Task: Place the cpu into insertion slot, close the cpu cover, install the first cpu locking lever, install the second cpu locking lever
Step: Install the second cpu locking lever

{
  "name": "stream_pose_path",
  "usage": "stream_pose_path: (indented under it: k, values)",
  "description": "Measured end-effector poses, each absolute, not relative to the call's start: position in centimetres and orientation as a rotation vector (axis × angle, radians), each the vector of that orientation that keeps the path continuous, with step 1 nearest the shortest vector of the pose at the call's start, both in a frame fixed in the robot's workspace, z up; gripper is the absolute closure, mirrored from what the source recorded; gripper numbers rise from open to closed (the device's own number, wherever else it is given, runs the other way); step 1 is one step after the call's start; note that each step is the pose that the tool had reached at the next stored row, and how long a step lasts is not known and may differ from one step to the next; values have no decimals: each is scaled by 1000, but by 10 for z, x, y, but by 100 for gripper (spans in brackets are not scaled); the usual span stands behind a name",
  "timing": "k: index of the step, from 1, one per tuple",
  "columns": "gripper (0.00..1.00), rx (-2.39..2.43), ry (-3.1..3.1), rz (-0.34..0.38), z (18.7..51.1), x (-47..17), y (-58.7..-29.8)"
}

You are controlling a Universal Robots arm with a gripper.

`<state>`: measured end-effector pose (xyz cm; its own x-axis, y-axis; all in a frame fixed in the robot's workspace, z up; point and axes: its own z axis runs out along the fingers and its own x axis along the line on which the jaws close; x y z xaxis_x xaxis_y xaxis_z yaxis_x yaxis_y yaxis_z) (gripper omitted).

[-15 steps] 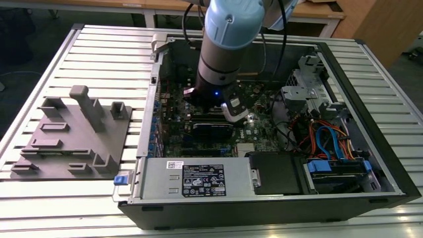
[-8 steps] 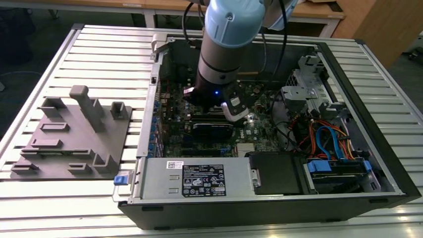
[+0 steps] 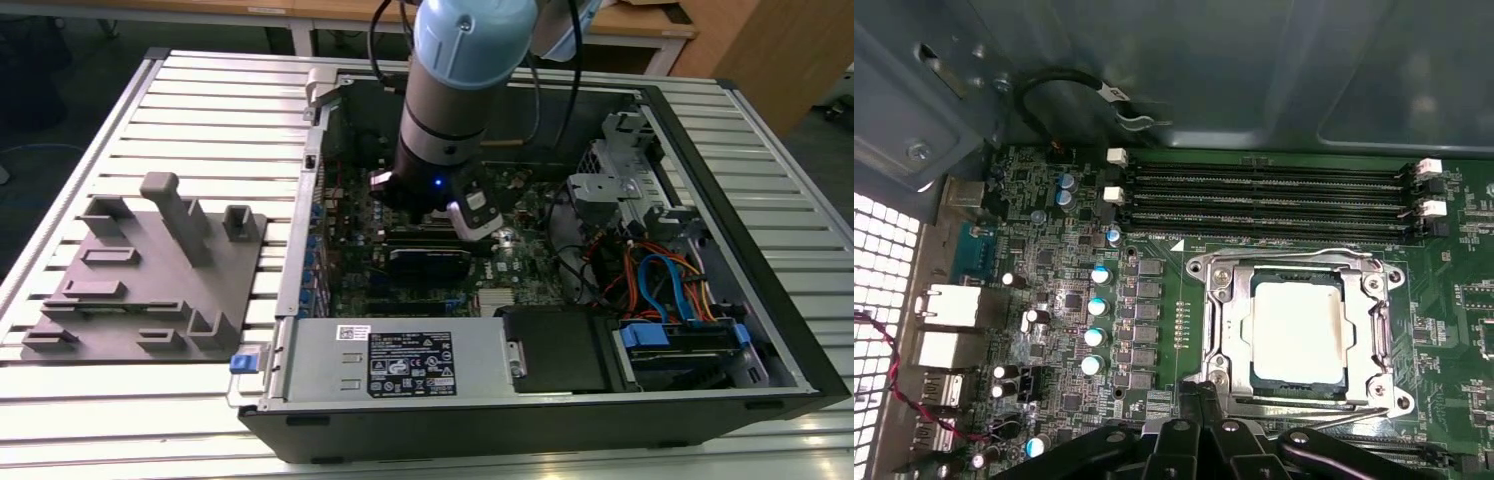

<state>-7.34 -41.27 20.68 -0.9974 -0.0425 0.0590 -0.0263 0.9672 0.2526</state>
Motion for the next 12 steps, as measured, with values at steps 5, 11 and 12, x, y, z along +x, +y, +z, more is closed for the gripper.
stream_pose_path:
  k: [5, 11, 12]
  values:
    - [89, 54, -3052, -391, 208, -74, -413]
    - [89, 53, -3052, -391, 208, -74, -412]
    - [89, 53, -3052, -391, 208, -74, -412]
